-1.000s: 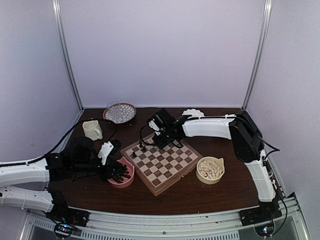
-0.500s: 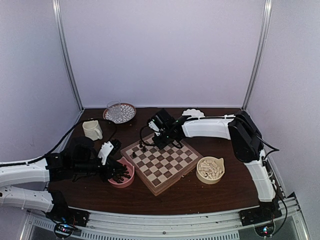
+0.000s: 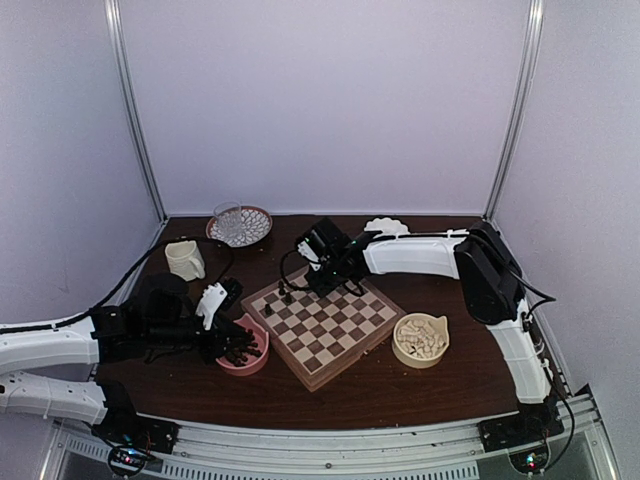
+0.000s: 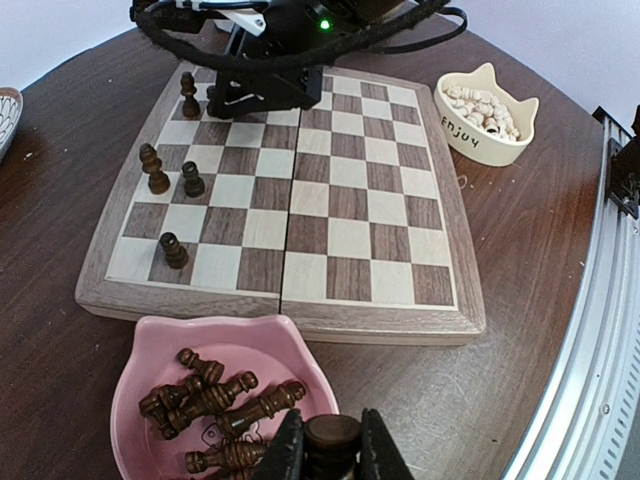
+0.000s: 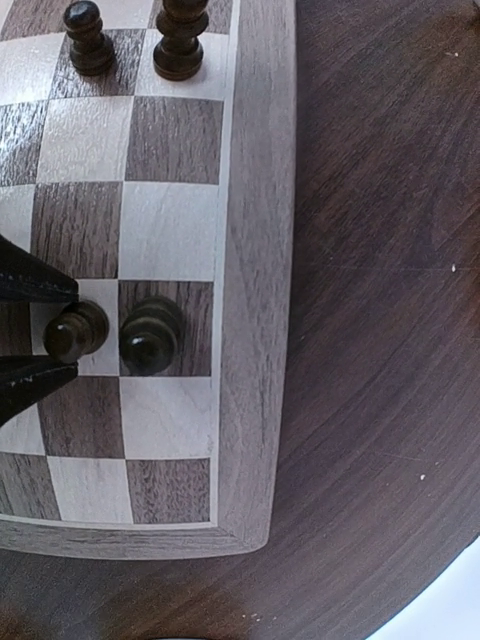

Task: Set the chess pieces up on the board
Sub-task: Place the pawn at f7.

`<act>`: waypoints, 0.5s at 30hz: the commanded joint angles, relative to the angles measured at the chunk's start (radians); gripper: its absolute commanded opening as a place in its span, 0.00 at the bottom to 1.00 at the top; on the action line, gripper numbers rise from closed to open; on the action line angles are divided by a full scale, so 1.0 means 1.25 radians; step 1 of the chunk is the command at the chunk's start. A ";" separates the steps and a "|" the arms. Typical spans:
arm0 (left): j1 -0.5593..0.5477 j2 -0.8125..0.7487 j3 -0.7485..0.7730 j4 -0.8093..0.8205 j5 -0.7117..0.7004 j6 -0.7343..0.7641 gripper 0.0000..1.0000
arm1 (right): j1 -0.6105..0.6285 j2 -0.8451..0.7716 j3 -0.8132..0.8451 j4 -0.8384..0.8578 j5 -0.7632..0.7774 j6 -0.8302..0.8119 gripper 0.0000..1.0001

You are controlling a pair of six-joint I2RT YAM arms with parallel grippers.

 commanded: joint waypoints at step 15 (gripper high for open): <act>-0.003 -0.003 -0.002 0.015 -0.001 -0.007 0.12 | -0.007 -0.040 -0.050 0.050 0.000 -0.005 0.35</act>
